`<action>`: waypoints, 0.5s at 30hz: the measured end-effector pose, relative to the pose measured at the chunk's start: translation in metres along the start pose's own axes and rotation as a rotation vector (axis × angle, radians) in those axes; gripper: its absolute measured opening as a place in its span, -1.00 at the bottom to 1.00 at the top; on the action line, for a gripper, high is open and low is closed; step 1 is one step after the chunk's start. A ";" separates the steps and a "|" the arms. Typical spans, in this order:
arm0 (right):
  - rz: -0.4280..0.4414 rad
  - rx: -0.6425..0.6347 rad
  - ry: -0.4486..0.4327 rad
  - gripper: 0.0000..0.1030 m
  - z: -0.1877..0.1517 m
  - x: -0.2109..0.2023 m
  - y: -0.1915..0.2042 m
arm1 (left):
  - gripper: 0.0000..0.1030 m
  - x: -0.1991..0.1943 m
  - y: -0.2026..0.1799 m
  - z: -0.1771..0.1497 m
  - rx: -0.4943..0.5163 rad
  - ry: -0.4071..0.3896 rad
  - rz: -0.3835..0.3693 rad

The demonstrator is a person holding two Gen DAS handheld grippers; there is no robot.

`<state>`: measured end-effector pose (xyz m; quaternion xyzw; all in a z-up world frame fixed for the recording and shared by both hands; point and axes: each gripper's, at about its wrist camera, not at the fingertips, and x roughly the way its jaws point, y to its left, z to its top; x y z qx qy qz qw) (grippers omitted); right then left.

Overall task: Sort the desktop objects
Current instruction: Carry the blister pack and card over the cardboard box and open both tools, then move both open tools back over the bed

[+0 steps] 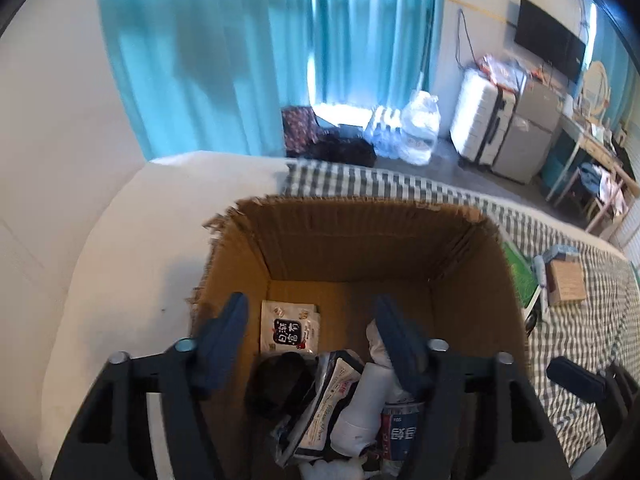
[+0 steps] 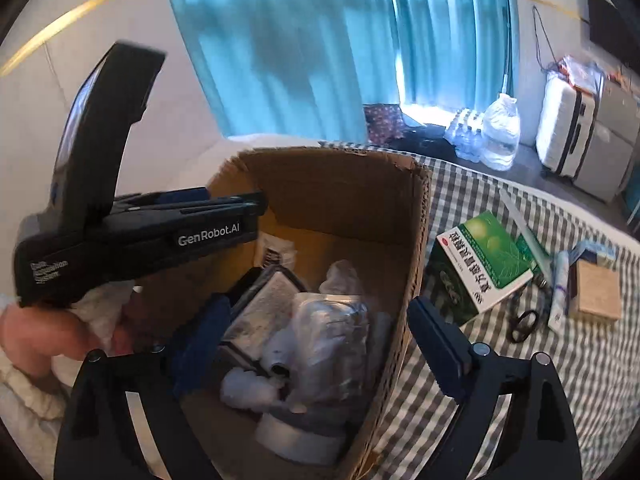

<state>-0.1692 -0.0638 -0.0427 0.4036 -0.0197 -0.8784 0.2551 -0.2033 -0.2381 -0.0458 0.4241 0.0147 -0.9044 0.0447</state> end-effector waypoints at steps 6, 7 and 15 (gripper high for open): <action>-0.036 0.007 -0.119 0.76 -0.010 -0.056 -0.004 | 0.63 -0.043 -0.008 -0.003 0.001 -0.046 -0.007; -0.053 0.008 -0.137 0.76 -0.012 -0.068 -0.006 | 0.65 -0.052 -0.013 -0.004 0.008 -0.056 -0.013; -0.143 0.071 -0.263 0.77 -0.026 -0.155 -0.038 | 0.81 -0.119 -0.060 -0.017 0.051 -0.141 -0.090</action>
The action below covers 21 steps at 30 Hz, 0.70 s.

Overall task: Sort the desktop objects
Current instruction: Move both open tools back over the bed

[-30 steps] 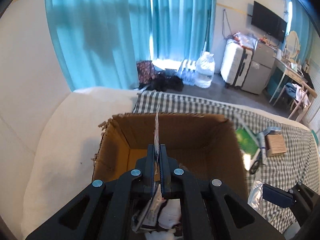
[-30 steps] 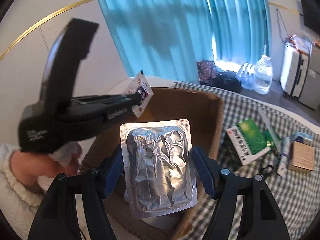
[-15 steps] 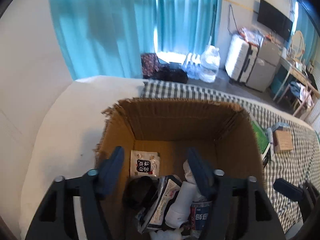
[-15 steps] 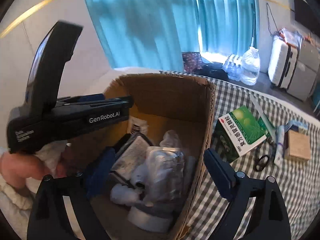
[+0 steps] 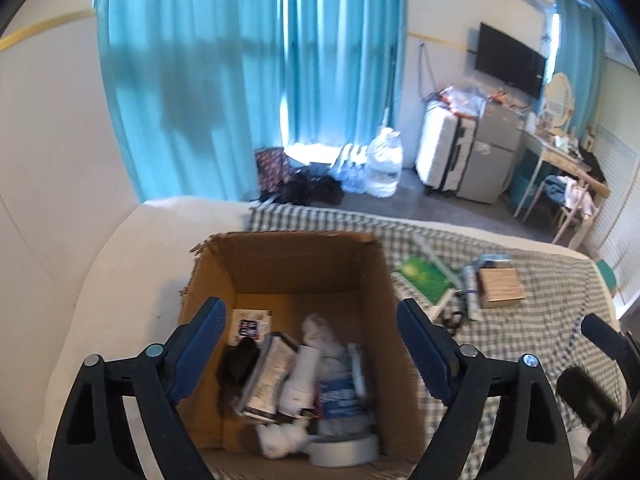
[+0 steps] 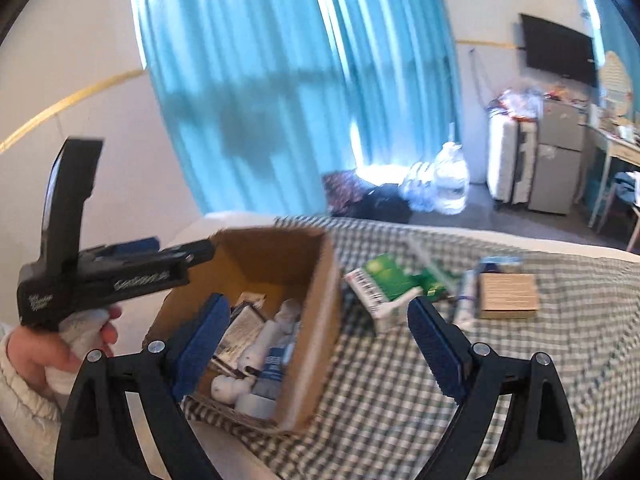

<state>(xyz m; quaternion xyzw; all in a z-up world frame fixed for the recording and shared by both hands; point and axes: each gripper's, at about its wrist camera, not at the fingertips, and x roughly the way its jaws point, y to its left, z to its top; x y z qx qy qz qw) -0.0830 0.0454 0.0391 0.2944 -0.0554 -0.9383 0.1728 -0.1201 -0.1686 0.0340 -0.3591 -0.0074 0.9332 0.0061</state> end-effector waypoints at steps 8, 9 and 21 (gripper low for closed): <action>-0.093 0.041 -0.097 0.82 -0.006 -0.069 -0.042 | 0.99 -0.038 -0.081 -0.025 0.035 -0.034 -0.060; -0.108 0.041 -0.100 0.82 -0.010 -0.075 -0.047 | 0.99 -0.039 -0.094 -0.031 0.047 -0.032 -0.062; -0.227 0.141 -0.081 0.82 -0.039 -0.091 -0.124 | 1.00 0.001 -0.175 -0.069 0.181 0.068 -0.083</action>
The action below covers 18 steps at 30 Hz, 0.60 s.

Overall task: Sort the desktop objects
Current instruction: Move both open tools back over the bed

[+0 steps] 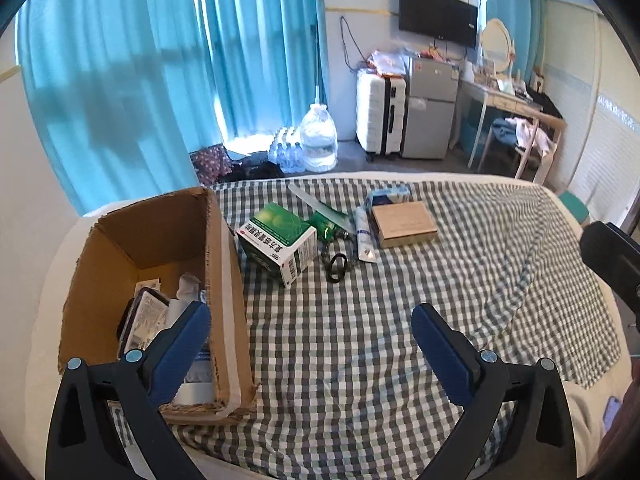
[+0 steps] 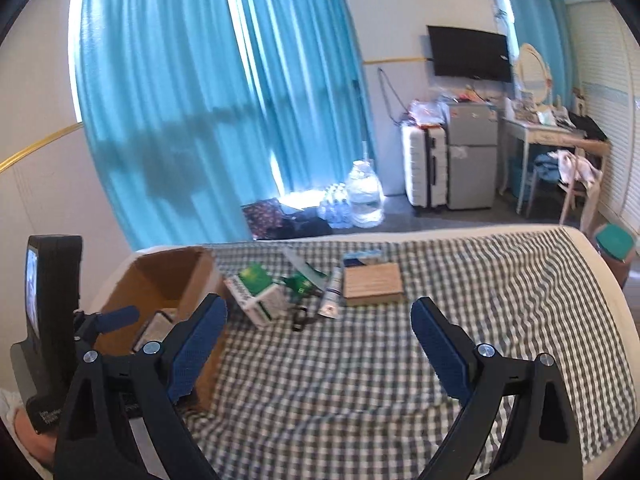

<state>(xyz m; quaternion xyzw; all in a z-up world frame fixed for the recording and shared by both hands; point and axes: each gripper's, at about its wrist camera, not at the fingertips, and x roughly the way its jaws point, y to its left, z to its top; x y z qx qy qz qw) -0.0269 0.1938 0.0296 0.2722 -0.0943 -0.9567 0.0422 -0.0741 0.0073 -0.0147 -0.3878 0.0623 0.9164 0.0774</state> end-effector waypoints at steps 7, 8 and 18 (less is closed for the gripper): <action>-0.034 0.085 0.066 0.82 -0.018 0.038 -0.043 | 1.00 0.043 -0.012 0.001 -0.010 0.048 -0.010; -0.039 0.091 0.076 0.82 -0.022 0.045 -0.049 | 1.00 0.051 -0.015 0.002 -0.012 0.053 -0.015; -0.058 0.114 0.172 0.82 -0.039 0.119 -0.092 | 1.00 0.142 -0.002 0.020 -0.104 0.114 0.013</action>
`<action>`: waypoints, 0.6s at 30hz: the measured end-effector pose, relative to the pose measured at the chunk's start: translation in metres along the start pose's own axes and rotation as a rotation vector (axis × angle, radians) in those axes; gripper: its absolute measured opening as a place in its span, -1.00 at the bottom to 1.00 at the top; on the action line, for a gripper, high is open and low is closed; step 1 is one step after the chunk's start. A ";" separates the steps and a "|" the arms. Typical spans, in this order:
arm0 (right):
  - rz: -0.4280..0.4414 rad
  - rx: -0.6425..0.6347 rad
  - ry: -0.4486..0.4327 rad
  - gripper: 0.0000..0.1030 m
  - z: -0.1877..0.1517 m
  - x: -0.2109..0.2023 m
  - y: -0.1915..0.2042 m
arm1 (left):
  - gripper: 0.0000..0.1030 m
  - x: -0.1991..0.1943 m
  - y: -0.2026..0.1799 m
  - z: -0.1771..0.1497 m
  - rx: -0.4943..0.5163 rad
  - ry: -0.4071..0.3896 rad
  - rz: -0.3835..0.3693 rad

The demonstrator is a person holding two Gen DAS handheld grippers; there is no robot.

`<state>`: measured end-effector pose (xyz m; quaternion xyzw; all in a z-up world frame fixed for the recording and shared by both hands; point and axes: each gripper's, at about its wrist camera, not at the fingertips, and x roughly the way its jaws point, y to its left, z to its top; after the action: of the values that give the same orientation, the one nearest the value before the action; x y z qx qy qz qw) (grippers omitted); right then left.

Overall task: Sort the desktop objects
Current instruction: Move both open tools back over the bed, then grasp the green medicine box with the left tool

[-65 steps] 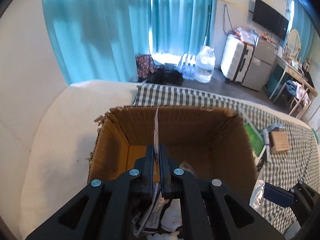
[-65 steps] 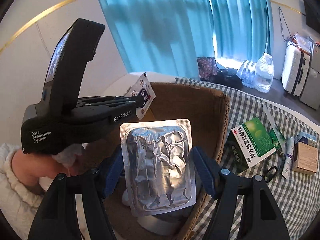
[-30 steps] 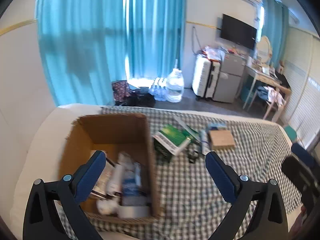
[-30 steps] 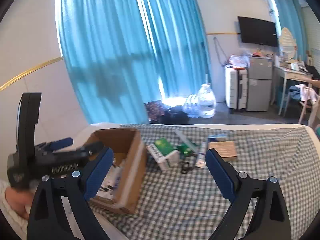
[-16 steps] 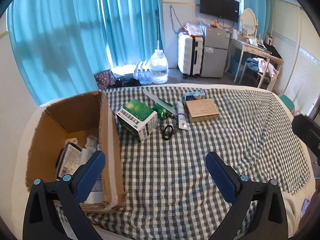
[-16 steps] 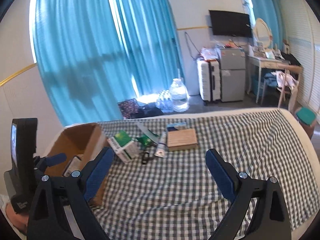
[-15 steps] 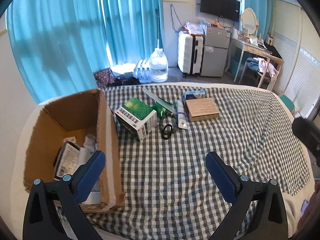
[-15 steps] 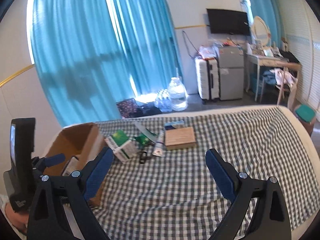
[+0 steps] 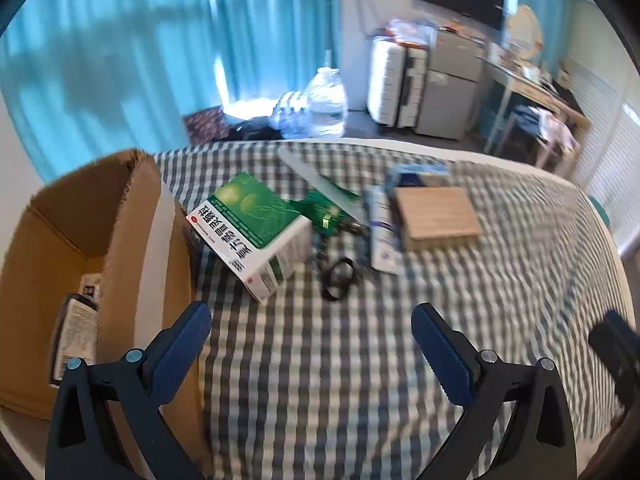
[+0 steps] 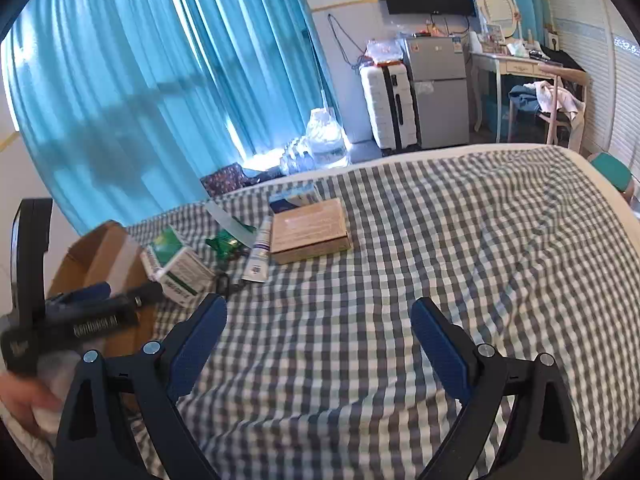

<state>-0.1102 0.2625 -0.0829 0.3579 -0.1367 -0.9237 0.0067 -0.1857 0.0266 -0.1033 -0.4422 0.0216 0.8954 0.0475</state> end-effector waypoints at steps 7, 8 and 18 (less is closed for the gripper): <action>-0.025 0.008 0.046 0.82 0.012 0.056 -0.006 | 1.00 0.049 0.014 0.013 -0.184 0.003 0.089; -0.024 0.007 0.054 0.82 0.015 0.066 -0.006 | 1.00 0.055 0.015 0.014 -0.210 -0.003 0.119; -0.020 -0.091 0.049 0.82 0.040 0.130 0.019 | 1.00 0.101 0.034 0.023 -0.382 -0.007 0.216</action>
<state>-0.2352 0.2394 -0.1349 0.3810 -0.0905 -0.9200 0.0170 -0.2689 0.0012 -0.1699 -0.4353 -0.1014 0.8846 -0.1331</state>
